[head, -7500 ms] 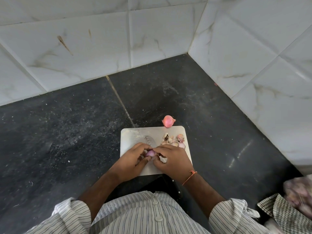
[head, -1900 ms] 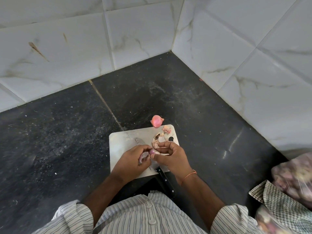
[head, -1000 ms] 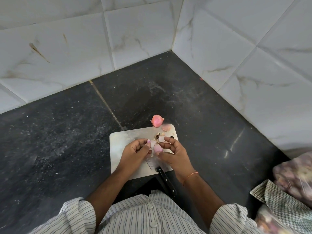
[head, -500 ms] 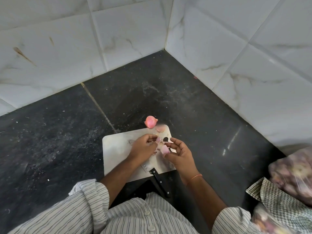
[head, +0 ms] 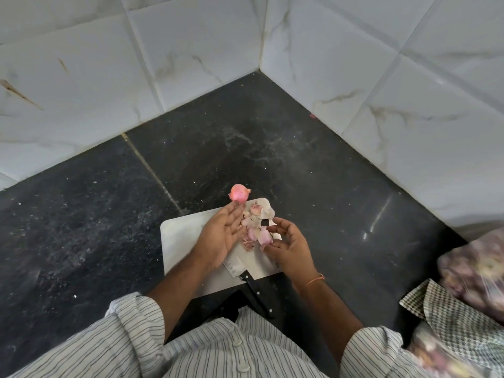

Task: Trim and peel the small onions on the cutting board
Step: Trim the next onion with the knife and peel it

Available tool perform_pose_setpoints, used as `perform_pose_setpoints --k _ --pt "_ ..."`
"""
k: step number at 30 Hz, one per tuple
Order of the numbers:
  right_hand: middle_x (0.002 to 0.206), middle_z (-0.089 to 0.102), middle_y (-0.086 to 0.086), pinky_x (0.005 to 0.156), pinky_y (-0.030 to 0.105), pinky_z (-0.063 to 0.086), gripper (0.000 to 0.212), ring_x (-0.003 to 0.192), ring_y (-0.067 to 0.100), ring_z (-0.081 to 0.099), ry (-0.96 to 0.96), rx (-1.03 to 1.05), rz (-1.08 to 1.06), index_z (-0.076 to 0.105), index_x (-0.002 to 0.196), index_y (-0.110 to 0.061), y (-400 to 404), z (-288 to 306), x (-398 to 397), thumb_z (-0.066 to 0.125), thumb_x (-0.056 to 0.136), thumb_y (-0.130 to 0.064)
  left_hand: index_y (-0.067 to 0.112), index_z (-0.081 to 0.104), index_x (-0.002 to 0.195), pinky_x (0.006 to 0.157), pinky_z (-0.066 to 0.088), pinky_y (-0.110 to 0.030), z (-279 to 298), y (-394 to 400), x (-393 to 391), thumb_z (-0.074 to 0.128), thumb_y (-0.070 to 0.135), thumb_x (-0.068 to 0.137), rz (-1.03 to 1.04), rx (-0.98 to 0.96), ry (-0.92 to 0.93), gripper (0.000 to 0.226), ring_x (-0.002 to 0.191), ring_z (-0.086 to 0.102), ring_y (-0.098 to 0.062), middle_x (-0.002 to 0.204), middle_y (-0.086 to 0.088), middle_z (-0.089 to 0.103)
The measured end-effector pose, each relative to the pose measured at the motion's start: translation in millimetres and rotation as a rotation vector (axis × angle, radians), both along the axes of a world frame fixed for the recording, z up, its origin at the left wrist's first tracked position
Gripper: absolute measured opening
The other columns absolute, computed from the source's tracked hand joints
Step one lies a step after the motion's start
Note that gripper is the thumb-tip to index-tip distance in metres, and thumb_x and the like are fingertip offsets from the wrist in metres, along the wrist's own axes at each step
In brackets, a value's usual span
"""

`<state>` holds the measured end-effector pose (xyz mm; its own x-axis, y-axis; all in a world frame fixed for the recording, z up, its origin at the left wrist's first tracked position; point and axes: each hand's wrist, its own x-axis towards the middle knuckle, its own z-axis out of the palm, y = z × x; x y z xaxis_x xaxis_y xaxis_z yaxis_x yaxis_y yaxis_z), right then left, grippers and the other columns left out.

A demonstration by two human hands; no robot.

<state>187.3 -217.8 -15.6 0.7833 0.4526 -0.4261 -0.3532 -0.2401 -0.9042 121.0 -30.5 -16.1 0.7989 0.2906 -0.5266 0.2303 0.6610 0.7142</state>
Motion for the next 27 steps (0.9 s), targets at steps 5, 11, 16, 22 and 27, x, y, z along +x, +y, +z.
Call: perform_pose_setpoints --k 5,11,16,22,27 --pt "0.124 0.074 0.0 0.09 0.035 0.062 0.065 0.097 0.017 0.079 -0.091 -0.055 0.023 0.06 0.136 -0.028 0 -4 0 0.08 0.086 0.008 0.028 0.052 0.153 0.107 0.055 -0.024 -5 9 -10 0.049 0.01 0.113 -0.142 0.342 0.068 0.045 0.127 0.066 0.0 0.134 0.018 0.071" --pt "0.125 0.072 -0.009 0.09 0.026 0.061 0.064 0.107 0.013 0.075 -0.207 -0.085 0.079 0.063 0.135 -0.03 7 3 -6 0.081 0.083 0.003 0.039 0.058 0.148 0.111 0.056 -0.036 -6 11 -30 0.073 0.013 0.096 -0.44 0.681 0.081 0.06 0.129 0.065 0.001 0.138 0.021 0.07" --pt "0.127 0.071 -0.011 0.098 0.032 0.062 0.064 0.112 0.011 0.074 -0.236 -0.083 0.151 0.063 0.139 -0.032 16 7 -12 0.083 0.085 -0.003 0.025 0.057 0.153 0.118 0.044 -0.021 -11 12 -44 0.081 0.012 0.094 -0.48 0.72 -0.041 0.065 0.141 0.055 0.003 0.148 0.019 0.064" --pt "0.13 0.07 -0.01 0.1 0.027 0.059 0.066 0.118 0.007 0.071 -0.299 -0.058 0.221 0.061 0.144 -0.029 33 15 -24 0.083 0.086 -0.005 0.037 0.073 0.132 0.092 0.051 -0.01 -4 23 -56 0.09 0.034 0.087 -0.369 1.138 -0.106 0.048 0.118 0.064 0.005 0.124 0.029 0.069" --pt "0.128 0.072 -0.009 0.102 0.024 0.058 0.067 0.116 0.005 0.072 -0.319 -0.079 0.3 0.057 0.145 -0.029 52 13 -33 0.082 0.087 -0.005 0.041 0.075 0.128 0.095 0.061 -0.031 -10 44 -77 0.092 0.03 0.085 -0.35 1.01 -0.085 0.047 0.108 0.074 -0.009 0.116 0.02 0.076"
